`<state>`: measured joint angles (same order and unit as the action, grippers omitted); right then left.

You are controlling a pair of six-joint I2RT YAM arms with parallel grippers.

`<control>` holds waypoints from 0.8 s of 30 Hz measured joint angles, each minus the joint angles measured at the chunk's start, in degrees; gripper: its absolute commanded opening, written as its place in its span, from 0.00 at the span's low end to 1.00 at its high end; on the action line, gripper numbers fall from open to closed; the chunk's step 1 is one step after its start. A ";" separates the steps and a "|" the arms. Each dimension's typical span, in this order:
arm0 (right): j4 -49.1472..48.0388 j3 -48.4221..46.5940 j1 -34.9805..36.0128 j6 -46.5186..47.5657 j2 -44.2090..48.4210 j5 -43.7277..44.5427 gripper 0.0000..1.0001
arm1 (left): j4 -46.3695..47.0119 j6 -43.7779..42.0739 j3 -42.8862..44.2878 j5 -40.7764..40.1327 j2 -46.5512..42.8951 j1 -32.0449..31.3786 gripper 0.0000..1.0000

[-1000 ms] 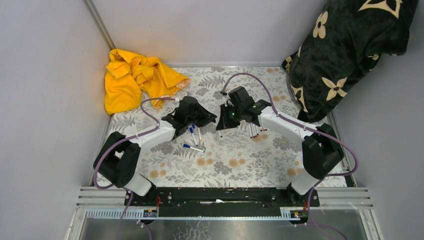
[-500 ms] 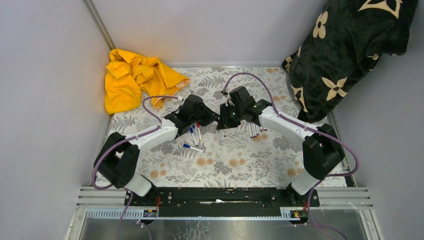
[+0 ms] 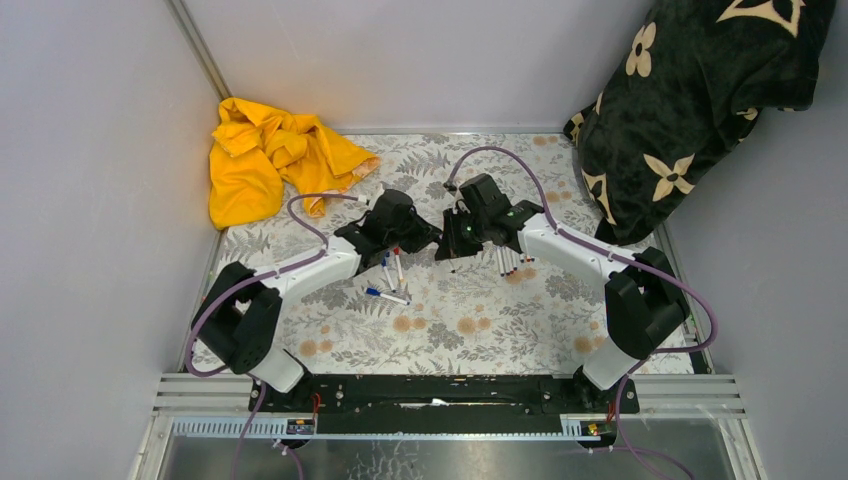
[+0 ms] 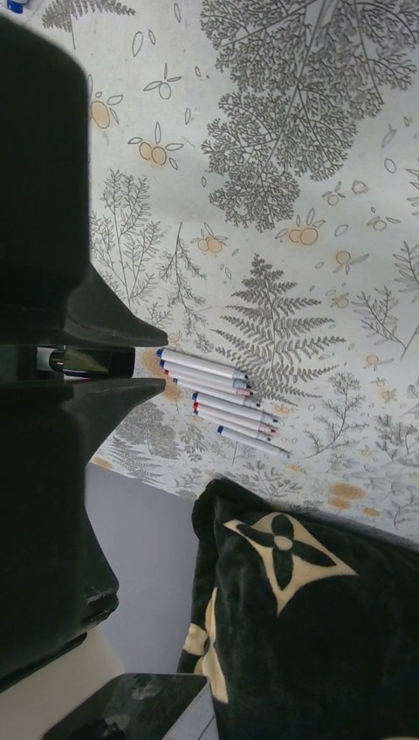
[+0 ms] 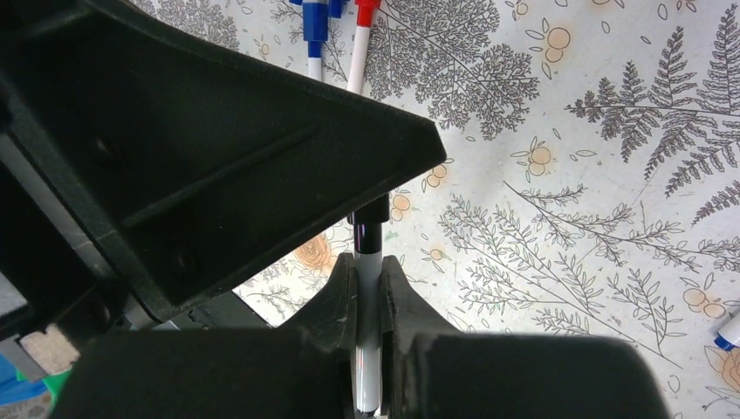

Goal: Open the pen caps

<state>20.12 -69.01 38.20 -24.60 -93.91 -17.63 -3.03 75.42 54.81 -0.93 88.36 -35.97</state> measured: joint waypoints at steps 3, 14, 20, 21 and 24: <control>-2.14 2.29 -0.02 0.22 0.35 0.24 0.00 | -1.40 0.76 0.96 -1.11 1.46 -0.28 0.00; -13.70 14.01 -0.83 -0.13 5.40 2.51 0.00 | -3.10 1.70 4.81 3.96 7.21 0.70 0.00; -17.33 16.13 -0.83 -0.31 7.10 3.06 0.00 | -2.47 0.68 5.11 8.00 7.19 2.64 0.00; -17.77 16.37 -0.83 -0.31 7.32 3.02 0.00 | -2.21 0.00 5.11 9.07 7.19 3.08 0.00; -18.73 16.57 -0.83 -0.28 7.85 3.02 0.00 | -0.98 -2.64 5.14 13.05 7.19 4.79 0.00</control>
<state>1.39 -52.45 37.36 -24.88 -86.06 -14.61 -4.01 72.77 59.94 12.12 95.55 -31.18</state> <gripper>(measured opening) 0.077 0.157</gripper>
